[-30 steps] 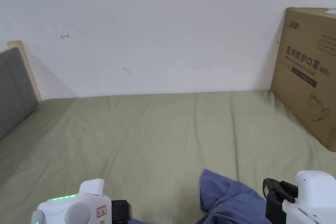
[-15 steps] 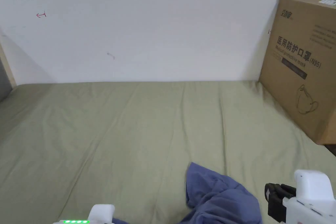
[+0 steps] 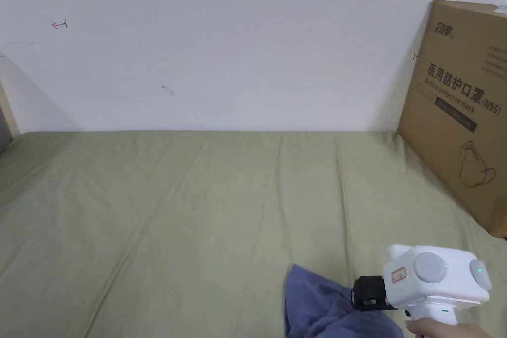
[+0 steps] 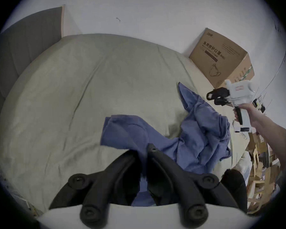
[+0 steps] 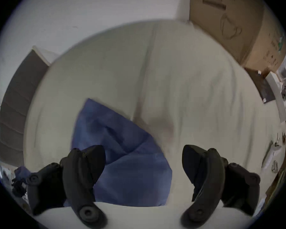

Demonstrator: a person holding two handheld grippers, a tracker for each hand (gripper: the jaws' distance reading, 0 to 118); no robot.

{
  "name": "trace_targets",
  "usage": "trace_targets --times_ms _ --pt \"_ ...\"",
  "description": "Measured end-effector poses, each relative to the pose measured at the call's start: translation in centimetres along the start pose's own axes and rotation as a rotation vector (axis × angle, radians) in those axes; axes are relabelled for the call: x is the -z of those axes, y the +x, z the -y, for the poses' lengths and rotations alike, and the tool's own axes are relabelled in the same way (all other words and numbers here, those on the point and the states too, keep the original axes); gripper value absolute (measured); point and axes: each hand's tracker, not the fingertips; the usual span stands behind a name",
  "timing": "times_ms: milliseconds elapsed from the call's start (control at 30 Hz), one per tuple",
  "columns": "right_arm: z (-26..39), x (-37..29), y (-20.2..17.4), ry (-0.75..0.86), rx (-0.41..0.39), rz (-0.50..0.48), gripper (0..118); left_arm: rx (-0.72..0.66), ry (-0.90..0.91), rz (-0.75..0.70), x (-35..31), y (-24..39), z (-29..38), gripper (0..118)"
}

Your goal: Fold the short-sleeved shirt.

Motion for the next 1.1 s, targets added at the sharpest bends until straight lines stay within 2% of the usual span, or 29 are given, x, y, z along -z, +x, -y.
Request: trace_targets --times_ms 67,100,133,200,233,300,367,433,567,767,867,933,1100 --pt "0.6 1.5 0.5 -0.047 0.043 0.019 96 0.02 0.006 -0.018 -0.6 -0.2 0.0 5" --pt "0.9 1.9 0.6 -0.073 0.043 -0.006 93 0.023 0.006 -0.022 -0.8 -0.4 -0.1 5" --pt "1.3 2.2 0.3 -0.089 0.02 -0.02 89 0.025 0.007 -0.028 -1.1 -0.5 -0.1 5" --pt "2.5 1.1 -0.9 -0.033 -0.125 0.045 80 0.014 0.012 -0.03 -1.4 -0.9 -0.2 5" --pt "2.9 0.6 -1.5 -0.024 -0.193 0.037 67 0.007 0.02 -0.028 -1.7 -1.0 -0.2 5" --pt "3.2 -0.6 -2.1 -0.037 -0.236 -0.067 3 0.007 0.03 -0.035 -1.9 -1.1 -0.2 5" --pt "4.0 -3.6 -2.7 0.063 -0.264 -0.071 3 0.006 0.036 -0.048 -2.3 -1.0 -0.3 5" --pt "4.0 -7.0 -2.8 0.159 -0.286 -0.128 3 0.002 0.061 -0.048 -3.3 -1.2 -0.5 5" --pt "4.5 -15.0 -1.3 0.339 -0.233 -0.191 3 0.04 0.215 -0.11 -6.4 -1.3 -1.8 5" --pt "5.5 -27.3 2.3 0.633 -0.2 -0.176 3 0.035 0.339 -0.117 -12.0 -2.1 -6.9 5" --pt "5.4 -33.1 3.3 0.697 -0.127 -0.244 3 0.076 0.434 -0.07 -15.8 -1.0 -9.8 5" --pt "5.2 -36.4 3.6 0.731 -0.114 -0.265 3 0.139 0.495 -0.075 -18.1 0.4 -11.6 5" --pt "4.3 -42.8 2.3 0.845 -0.193 -0.175 3 0.177 0.583 -0.054 -22.0 3.1 -16.1 5"
